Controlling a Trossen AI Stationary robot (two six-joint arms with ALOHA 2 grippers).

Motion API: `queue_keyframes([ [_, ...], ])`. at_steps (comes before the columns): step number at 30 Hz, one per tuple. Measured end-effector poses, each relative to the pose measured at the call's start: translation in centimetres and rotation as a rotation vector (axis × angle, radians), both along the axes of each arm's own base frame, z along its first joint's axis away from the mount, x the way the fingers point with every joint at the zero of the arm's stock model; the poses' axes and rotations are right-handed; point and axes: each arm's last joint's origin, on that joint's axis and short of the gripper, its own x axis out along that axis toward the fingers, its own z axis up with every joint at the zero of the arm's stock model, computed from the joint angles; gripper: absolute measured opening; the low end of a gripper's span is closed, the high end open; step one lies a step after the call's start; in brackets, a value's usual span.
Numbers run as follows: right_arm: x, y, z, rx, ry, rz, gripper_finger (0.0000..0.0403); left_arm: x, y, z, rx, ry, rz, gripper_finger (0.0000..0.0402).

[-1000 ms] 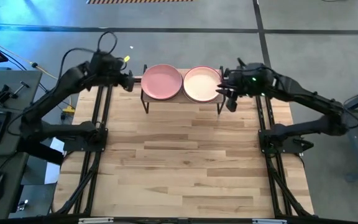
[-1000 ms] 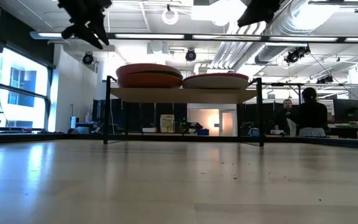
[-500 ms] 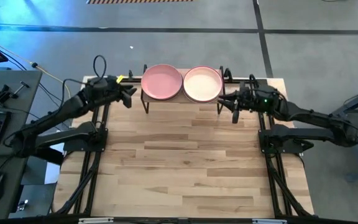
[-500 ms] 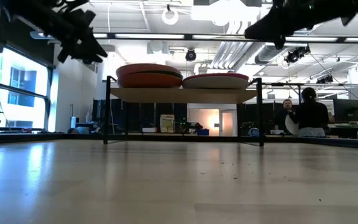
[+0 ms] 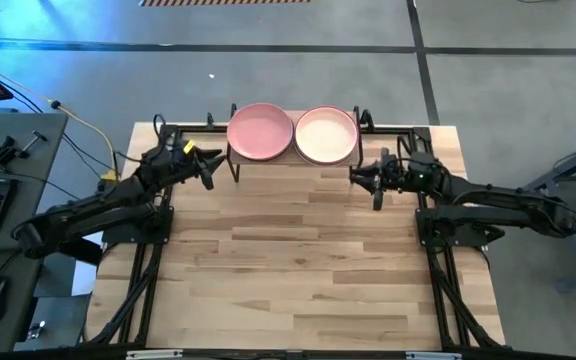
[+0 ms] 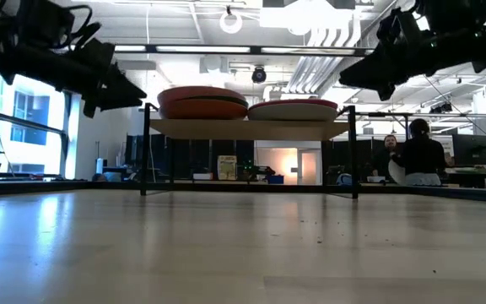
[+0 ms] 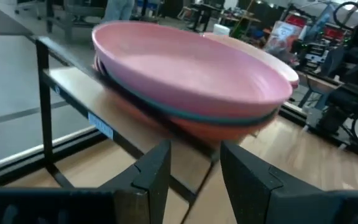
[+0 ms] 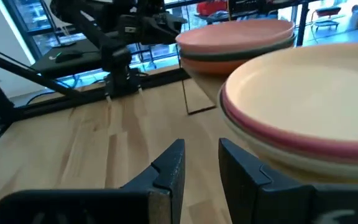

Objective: Place and stack plates onto a shelf
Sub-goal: Return to Home Position

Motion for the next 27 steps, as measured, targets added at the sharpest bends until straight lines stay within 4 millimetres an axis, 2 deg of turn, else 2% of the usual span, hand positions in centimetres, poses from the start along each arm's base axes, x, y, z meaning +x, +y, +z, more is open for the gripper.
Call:
queue_keyframes([
  [6, -0.4, 0.2, -2.0, 0.039, -0.013, -0.004, 0.0078, -0.3, -0.4, -2.3, 0.016, 0.000, -0.042, 0.0129],
  [13, -1.0, 0.4, -3.9, 0.012, -0.079, -0.003, 0.0078, -0.6, -0.7, -3.4, 0.067, 0.024, -0.077, 0.0129],
  [18, -1.5, 0.6, -5.4, 0.046, -0.076, -0.007, 0.0078, -0.8, -0.9, -4.5, 0.043, 0.048, -0.098, 0.0129],
  [27, -2.0, 0.8, -6.6, 0.050, -0.048, -0.009, 0.0078, -0.8, -1.1, -4.7, 0.084, 0.075, -0.163, 0.0129],
])
